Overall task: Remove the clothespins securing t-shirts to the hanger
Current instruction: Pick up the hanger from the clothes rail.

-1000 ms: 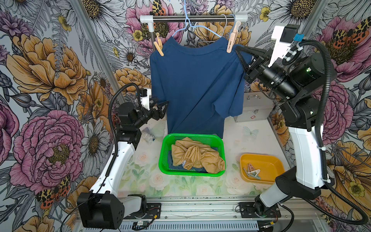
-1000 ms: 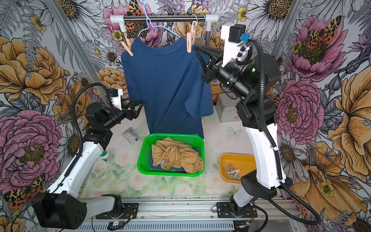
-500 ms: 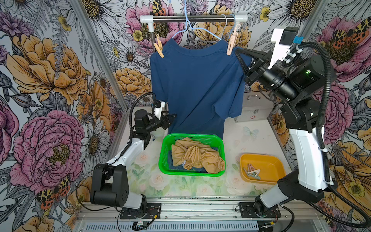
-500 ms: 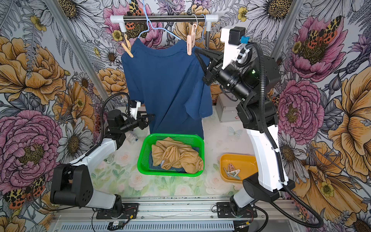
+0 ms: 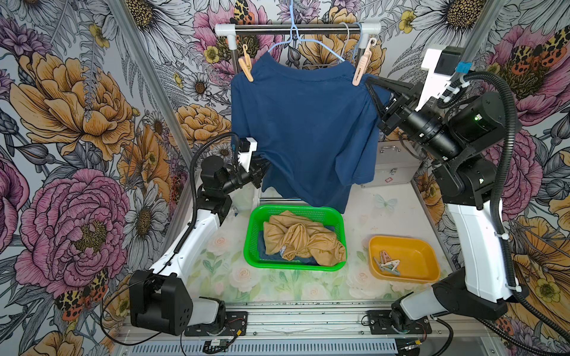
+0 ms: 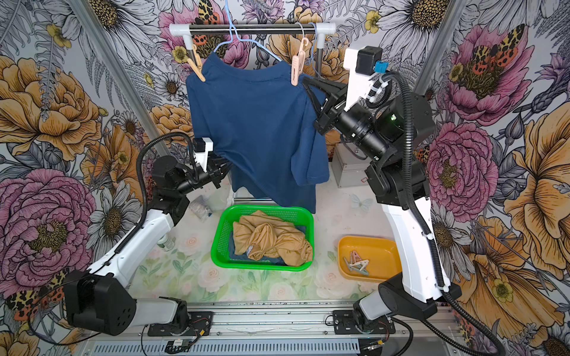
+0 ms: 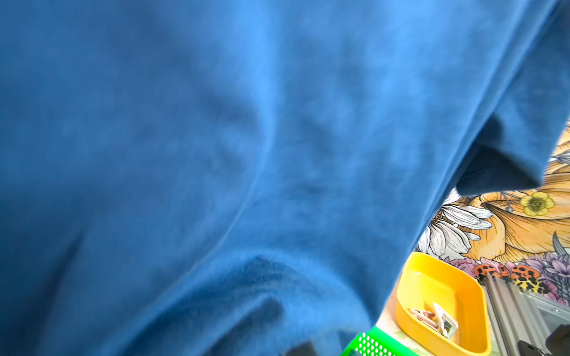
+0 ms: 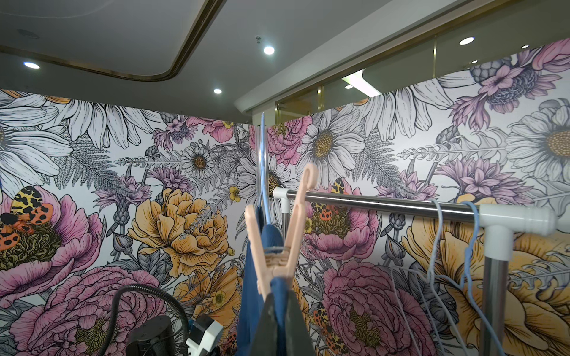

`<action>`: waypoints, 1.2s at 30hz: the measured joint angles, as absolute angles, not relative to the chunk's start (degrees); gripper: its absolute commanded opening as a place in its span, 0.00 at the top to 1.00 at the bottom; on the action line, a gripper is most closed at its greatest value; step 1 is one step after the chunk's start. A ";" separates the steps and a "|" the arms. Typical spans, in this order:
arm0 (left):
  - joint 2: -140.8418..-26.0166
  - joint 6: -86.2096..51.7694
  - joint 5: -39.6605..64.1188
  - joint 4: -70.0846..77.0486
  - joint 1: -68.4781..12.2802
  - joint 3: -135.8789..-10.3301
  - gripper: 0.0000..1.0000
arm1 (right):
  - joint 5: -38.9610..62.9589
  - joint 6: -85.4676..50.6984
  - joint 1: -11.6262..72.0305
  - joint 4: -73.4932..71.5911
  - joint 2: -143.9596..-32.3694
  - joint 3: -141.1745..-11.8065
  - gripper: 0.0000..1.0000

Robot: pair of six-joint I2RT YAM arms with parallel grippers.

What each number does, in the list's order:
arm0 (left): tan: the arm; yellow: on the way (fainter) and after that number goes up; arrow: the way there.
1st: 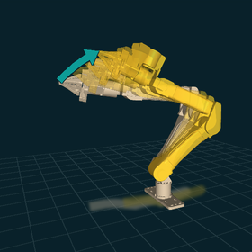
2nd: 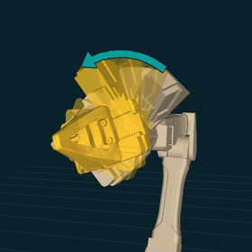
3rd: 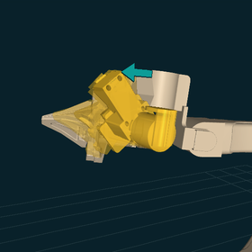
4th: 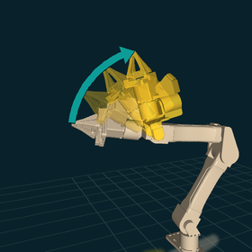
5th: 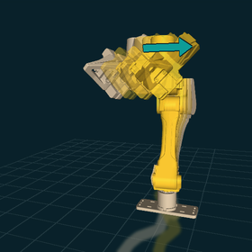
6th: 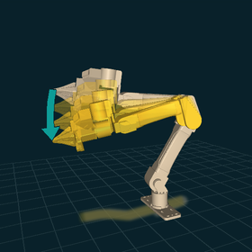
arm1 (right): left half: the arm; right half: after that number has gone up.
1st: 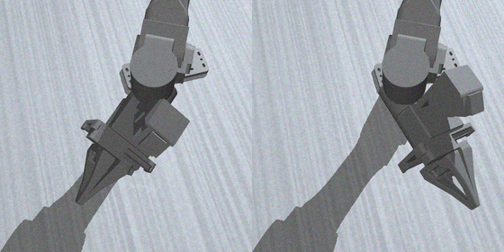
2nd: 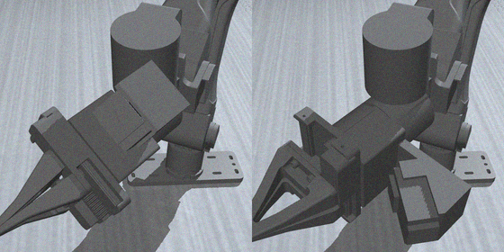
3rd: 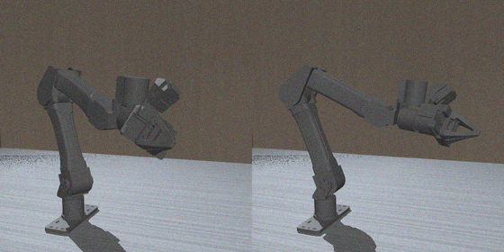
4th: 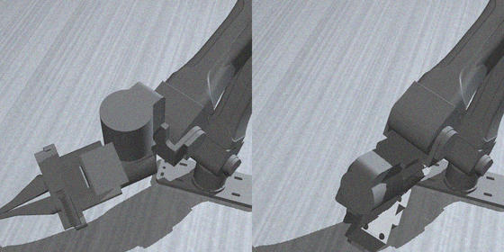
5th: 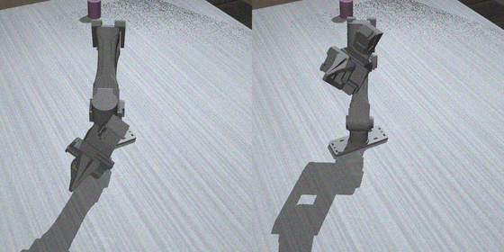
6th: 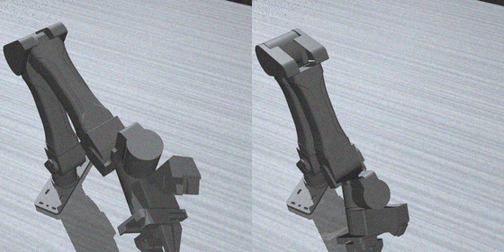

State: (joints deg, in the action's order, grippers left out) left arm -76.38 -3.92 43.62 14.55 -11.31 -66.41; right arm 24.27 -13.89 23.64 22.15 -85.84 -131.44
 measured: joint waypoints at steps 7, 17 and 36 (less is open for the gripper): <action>-75.44 -2.55 42.81 9.89 -11.44 -66.74 1.00 | 24.27 -13.45 23.64 21.96 -85.91 -131.66 1.00; -66.28 0.30 39.77 0.71 -16.64 -69.73 1.00 | 24.32 -11.99 23.53 21.98 -85.93 -134.47 1.00; -58.26 2.98 32.34 -6.98 -19.73 -53.80 0.42 | 27.29 -12.73 24.08 12.84 -68.71 -103.35 1.00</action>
